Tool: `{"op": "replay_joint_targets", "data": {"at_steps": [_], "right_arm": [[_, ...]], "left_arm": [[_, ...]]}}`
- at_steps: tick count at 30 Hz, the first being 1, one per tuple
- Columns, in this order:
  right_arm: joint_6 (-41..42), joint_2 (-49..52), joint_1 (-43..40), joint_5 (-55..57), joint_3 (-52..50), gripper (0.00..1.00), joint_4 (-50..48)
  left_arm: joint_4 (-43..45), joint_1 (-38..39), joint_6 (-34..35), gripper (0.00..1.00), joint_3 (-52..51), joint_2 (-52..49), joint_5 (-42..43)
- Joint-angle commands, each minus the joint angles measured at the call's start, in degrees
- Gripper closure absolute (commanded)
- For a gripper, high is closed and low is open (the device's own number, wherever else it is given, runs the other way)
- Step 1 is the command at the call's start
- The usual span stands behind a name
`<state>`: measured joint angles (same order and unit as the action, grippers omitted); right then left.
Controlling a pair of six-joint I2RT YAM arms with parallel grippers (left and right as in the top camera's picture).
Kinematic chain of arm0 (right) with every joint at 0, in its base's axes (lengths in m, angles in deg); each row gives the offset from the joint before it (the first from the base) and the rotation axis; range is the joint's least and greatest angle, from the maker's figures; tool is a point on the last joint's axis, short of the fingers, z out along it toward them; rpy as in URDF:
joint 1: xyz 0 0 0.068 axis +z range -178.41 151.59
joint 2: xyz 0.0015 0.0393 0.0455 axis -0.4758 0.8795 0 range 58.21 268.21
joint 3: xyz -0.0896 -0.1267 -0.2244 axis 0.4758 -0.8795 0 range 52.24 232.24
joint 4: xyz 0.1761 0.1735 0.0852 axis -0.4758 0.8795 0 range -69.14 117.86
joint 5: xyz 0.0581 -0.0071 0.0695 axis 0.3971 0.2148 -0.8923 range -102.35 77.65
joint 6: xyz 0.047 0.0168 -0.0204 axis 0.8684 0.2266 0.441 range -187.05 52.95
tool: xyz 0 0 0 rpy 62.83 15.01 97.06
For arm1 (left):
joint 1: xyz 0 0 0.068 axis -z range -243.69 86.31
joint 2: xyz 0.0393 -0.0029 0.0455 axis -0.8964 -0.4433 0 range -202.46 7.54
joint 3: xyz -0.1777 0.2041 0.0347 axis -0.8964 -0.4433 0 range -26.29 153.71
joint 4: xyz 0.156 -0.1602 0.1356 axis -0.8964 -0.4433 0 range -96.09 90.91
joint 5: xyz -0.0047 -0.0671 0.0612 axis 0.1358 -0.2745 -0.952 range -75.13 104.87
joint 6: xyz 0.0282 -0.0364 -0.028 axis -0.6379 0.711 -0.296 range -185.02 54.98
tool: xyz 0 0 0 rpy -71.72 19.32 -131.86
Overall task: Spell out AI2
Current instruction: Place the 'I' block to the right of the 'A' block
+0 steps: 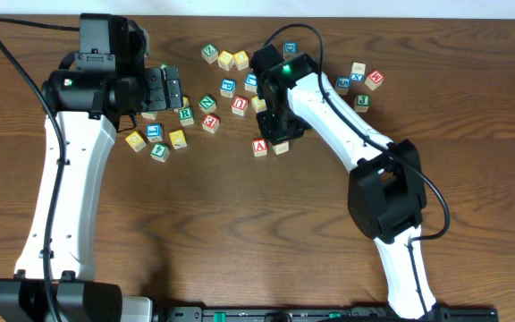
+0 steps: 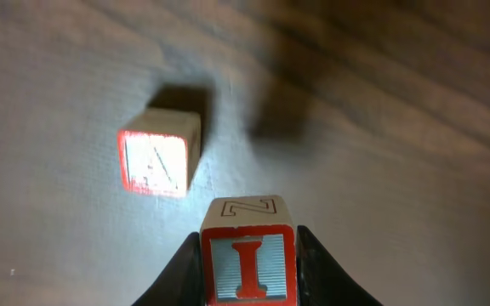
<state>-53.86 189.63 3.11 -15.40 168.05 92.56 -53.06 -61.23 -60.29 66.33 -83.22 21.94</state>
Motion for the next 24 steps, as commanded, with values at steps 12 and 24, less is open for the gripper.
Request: {"op": "replay_joint_targets", "data": {"at_steps": [12, 24], "right_arm": [[3.61, -0.15, 0.09, 0.09, -9.22, 0.76, -12.5], [3.72, -0.17, 0.09, -1.05, -9.31, 0.69, -12.57]], "left_arm": [[-0.13, 0.02, 0.52, 0.02, 0.94, 0.07, -0.94], [-0.11, 0.02, 0.52, 0.02, 0.94, 0.07, -0.94]]}}
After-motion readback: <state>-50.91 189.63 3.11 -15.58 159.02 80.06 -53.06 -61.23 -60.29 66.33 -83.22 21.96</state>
